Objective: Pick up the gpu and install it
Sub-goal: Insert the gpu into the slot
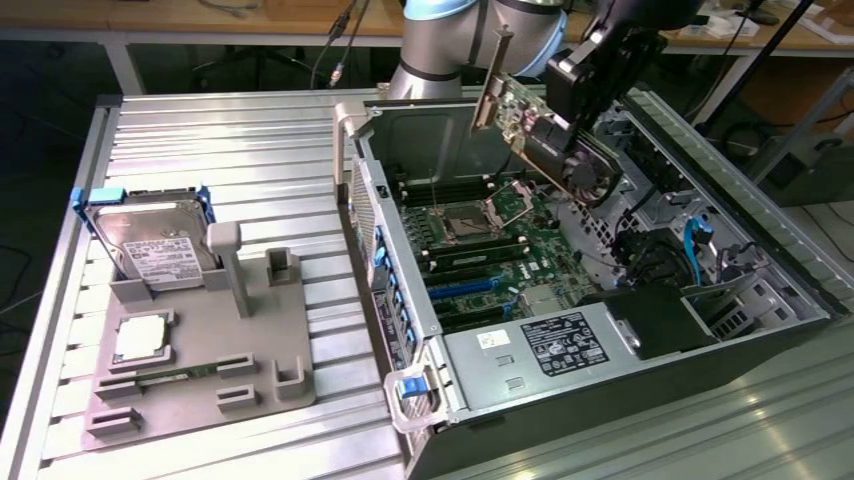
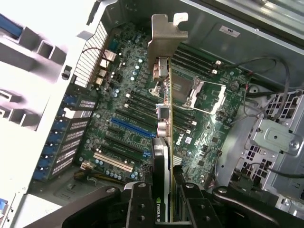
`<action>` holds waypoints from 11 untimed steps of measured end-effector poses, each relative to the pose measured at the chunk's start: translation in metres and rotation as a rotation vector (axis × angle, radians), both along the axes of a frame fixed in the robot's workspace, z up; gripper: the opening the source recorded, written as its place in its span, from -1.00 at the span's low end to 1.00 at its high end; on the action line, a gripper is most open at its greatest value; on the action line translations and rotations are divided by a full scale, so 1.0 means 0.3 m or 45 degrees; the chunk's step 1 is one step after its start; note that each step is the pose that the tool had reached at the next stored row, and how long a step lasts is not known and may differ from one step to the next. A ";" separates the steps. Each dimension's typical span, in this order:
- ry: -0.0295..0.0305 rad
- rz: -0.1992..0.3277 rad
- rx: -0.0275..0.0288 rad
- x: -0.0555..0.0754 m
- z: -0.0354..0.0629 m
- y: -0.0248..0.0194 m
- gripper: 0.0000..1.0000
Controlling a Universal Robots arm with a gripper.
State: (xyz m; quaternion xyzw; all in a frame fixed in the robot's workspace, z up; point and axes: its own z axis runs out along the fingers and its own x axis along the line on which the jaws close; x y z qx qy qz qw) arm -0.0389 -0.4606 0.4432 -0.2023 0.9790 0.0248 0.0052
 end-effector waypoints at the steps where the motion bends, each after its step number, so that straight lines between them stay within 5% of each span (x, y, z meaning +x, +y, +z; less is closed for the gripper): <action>1: 0.0000 0.009 0.0000 0.000 0.000 0.000 -0.46; 11: 0.0001 0.097 -0.0003 -0.001 0.000 0.004 -0.46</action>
